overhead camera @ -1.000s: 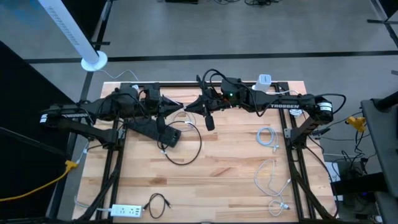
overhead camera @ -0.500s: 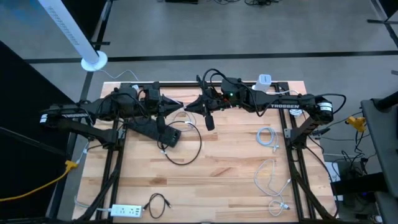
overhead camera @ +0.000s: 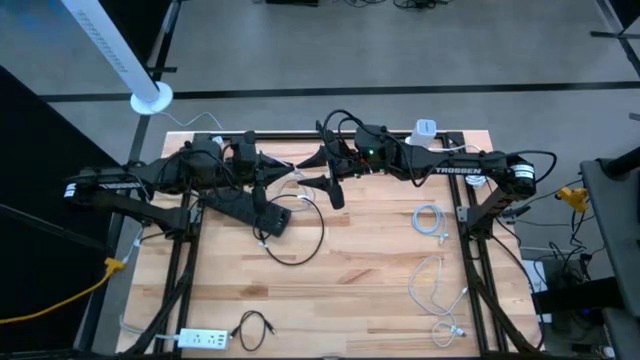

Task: Insert USB
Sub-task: Insert the top left white charger cable into the black outlet extension

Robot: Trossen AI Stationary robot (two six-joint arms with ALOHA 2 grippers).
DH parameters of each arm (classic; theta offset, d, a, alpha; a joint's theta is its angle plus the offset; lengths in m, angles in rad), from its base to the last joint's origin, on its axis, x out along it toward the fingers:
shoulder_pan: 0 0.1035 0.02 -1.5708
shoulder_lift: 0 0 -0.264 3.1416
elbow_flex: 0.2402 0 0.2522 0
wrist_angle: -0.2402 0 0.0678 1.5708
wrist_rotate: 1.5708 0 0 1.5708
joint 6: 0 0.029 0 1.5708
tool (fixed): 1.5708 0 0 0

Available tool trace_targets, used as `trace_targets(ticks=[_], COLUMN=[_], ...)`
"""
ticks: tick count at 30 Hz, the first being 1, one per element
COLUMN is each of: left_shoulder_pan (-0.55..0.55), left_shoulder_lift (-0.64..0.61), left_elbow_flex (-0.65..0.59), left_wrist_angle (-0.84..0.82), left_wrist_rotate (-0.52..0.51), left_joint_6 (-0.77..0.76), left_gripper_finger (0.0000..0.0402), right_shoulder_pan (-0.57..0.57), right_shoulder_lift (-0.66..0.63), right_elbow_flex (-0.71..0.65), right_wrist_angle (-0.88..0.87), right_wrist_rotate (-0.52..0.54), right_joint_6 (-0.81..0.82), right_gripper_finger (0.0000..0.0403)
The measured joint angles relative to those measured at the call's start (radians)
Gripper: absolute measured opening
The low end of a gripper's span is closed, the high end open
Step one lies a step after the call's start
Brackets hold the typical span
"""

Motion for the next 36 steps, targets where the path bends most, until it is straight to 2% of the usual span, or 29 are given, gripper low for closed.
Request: trace_targets(ticks=[5, 9, 19, 25, 29, 34, 36], left_shoulder_pan=[0.0, 0.0, -0.001, -0.001, -0.001, -0.001, -0.001], left_shoulder_lift=[-0.003, -0.011, -0.066, -0.193, -0.267, -0.312, -0.322], left_elbow_flex=[0.0, 0.0, -0.025, -0.181, -0.339, -0.502, -0.548], left_wrist_angle=[-0.112, -0.223, -0.471, -0.445, -0.339, -0.277, -0.227], left_wrist_rotate=[-0.012, -0.012, 0.009, 0.036, 0.089, 0.105, 0.109], left_joint_6=[-0.007, -0.011, 0.003, -0.026, -0.049, -0.057, -0.057], left_gripper_finger=[0.0, 0.0, 0.0, 0.0, 0.0, 0.0, 0.0], right_shoulder_pan=[0.0, 0.006, 0.046, 0.087, 0.113, 0.125, 0.125], right_shoulder_lift=[-0.025, -0.059, -0.148, -0.161, -0.155, -0.134, -0.126], right_elbow_flex=[0.0, 0.0, 0.0, 0.0, 0.0, 0.0, 0.0], right_wrist_angle=[-0.104, -0.207, -0.353, -0.395, -0.393, -0.394, -0.39], right_wrist_rotate=[-0.001, -0.001, 0.009, 0.064, 0.1, 0.132, 0.139], right_joint_6=[-0.007, -0.008, 0.074, 0.139, 0.193, 0.245, 0.245], right_gripper_finger=[0.0226, 0.0229, 0.0189, 0.0163, 0.0129, 0.0032, 0.0009])
